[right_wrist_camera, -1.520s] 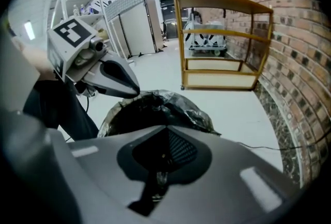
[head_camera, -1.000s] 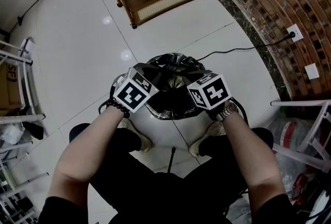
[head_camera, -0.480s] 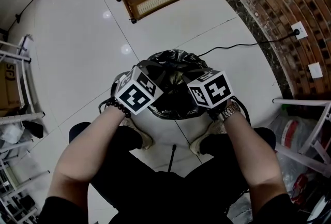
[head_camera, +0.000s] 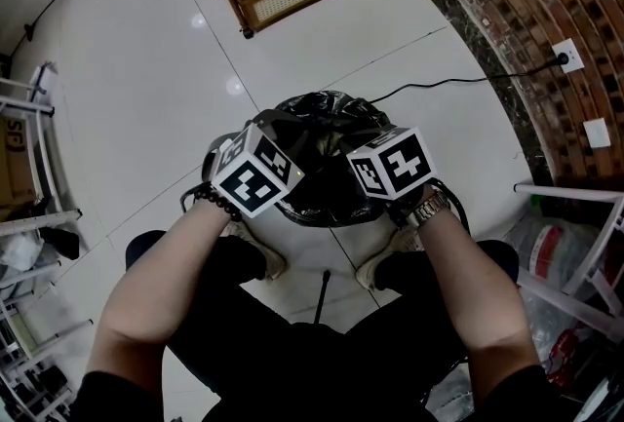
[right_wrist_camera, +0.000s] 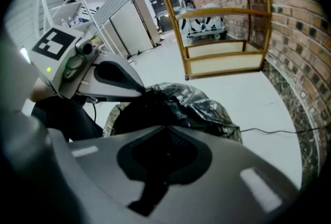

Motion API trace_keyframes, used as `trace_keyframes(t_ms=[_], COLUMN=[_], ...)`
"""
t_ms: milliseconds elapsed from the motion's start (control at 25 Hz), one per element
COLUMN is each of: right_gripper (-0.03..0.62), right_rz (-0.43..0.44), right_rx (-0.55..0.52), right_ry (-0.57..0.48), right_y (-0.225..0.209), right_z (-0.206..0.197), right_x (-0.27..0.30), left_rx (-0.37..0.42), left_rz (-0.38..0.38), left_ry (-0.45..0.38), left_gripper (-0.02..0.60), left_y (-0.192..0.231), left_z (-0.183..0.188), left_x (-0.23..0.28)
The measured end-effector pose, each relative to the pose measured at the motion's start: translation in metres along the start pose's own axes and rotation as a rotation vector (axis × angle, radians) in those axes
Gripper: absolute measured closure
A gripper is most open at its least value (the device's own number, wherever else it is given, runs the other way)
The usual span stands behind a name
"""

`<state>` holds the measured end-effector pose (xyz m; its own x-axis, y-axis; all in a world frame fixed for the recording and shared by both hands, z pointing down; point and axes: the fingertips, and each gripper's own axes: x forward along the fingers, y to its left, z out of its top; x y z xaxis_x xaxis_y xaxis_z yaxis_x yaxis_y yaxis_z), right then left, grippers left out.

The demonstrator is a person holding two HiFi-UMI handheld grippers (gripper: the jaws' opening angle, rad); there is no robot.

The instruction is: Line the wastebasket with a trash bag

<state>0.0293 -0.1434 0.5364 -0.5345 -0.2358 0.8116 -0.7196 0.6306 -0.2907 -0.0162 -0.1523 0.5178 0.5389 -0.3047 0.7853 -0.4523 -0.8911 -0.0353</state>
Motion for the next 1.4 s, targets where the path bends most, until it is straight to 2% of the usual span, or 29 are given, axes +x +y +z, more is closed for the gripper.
trace_keyframes(t_ms=[360,840,1400], right_gripper=[0.591,0.592,0.592], right_rz=[-0.010,-0.033,-0.006], right_rx=[0.016,0.008,-0.016], right_ry=[0.041,0.033,0.016], right_y=[-0.003,-0.005,0.002], right_z=[-0.011,-0.015,-0.016], right_x=[0.004,0.008,0.008], left_rx=[0.030,0.044,0.062], left_rz=[0.007,0.001,-0.061], left_ry=[0.007,0.018,0.030], left_gripper=[0.580,0.580,0.580], left_y=[0.000,-0.003,-0.018], left_z=[0.001,-0.002,-0.005], left_x=[0.001,0.004,0.005])
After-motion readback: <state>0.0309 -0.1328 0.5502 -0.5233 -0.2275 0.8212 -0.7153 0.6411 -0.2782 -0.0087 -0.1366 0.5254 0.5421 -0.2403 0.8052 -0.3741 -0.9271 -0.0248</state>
